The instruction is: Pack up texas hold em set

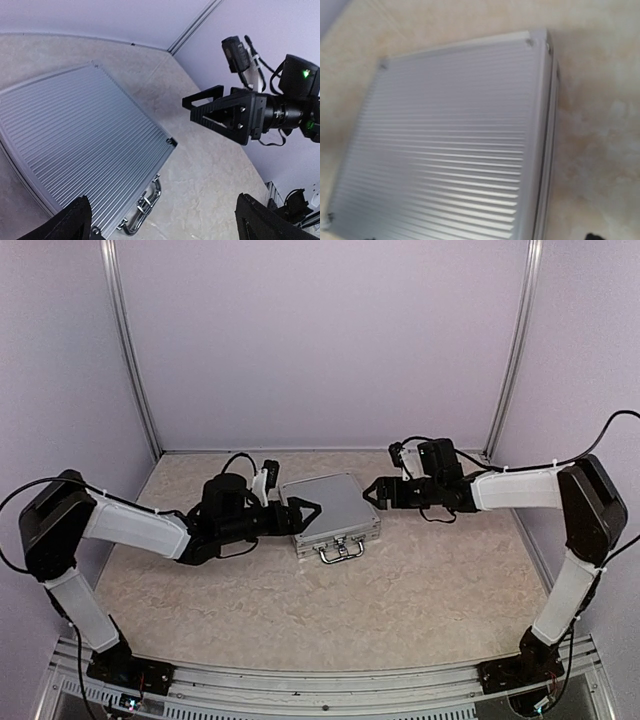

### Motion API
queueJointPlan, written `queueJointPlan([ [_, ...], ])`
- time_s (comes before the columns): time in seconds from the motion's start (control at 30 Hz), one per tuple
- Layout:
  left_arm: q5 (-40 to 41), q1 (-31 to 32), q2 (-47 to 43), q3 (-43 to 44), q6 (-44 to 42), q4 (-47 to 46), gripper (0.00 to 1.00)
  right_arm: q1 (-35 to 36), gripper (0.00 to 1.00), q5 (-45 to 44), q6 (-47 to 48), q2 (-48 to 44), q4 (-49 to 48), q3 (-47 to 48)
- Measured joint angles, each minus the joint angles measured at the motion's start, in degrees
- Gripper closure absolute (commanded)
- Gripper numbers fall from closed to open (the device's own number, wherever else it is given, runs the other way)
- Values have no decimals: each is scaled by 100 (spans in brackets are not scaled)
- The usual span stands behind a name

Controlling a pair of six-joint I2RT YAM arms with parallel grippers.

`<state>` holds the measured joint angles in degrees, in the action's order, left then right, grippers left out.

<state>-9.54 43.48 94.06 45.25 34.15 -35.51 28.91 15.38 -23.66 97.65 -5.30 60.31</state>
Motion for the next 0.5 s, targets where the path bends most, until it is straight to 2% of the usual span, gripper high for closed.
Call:
queueJointPlan([
  [0.2,9,-127,892,149,-33,107,1,-98,9,105,-15,837,157,603],
  [0.5,98,-282,1126,420,-35,125,1,-177,9,398,13,1447,212,1255],
])
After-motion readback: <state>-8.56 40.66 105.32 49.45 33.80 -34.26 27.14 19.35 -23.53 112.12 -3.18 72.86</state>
